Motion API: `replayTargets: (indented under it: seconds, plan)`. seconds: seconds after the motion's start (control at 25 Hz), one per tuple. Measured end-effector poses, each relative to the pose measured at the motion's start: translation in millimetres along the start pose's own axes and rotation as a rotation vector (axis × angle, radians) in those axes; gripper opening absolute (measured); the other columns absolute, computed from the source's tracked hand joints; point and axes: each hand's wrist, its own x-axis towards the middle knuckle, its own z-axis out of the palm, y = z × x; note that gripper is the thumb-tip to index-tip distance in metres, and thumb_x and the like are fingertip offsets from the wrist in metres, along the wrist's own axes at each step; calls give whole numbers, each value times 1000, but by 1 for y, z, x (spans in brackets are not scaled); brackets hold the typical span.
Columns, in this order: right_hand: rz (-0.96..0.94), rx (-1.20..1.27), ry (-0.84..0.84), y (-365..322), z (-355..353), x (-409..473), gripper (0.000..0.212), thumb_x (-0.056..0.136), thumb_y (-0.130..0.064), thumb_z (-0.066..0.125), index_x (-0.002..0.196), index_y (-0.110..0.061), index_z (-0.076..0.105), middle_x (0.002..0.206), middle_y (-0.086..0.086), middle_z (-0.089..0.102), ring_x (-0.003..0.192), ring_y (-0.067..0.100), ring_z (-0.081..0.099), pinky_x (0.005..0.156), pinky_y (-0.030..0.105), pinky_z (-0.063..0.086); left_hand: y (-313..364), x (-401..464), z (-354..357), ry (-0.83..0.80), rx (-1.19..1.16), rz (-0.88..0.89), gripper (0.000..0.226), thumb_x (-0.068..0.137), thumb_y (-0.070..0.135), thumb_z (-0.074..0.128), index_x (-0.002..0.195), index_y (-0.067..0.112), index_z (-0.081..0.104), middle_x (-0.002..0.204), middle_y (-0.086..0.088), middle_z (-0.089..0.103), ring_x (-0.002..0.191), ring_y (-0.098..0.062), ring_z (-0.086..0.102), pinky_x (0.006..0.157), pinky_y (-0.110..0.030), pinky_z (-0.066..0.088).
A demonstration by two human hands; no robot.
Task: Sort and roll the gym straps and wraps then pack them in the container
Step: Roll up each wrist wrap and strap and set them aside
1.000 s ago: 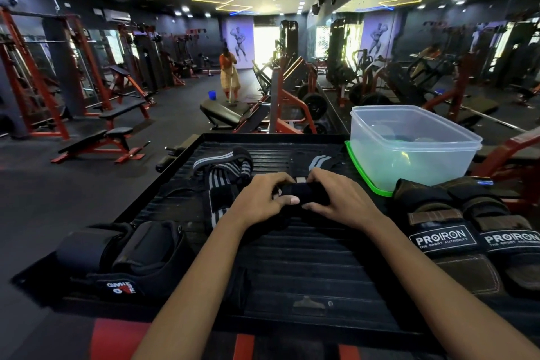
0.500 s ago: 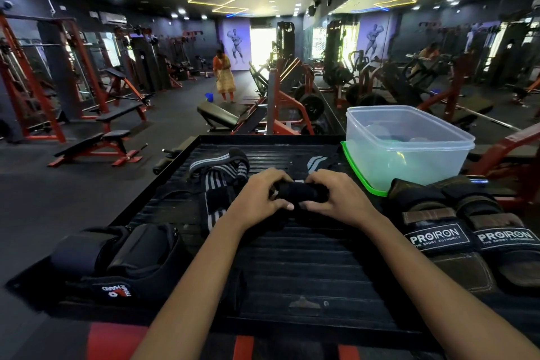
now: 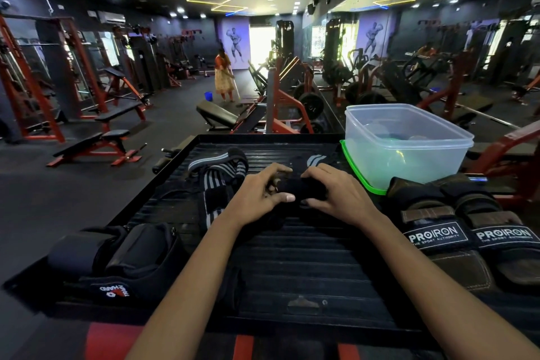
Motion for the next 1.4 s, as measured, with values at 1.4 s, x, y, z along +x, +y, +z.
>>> replayTargets:
  seconds: [1.4]
  plan:
    - [-18, 184, 58, 4, 3, 3, 36, 81, -23, 75, 113, -13, 60, 105, 0, 64, 97, 18, 61, 82, 35, 50, -2, 3, 2, 135, 128, 244, 44, 75, 18, 79, 116, 15, 62, 113, 5, 63, 109, -9, 56, 98, -22, 42]
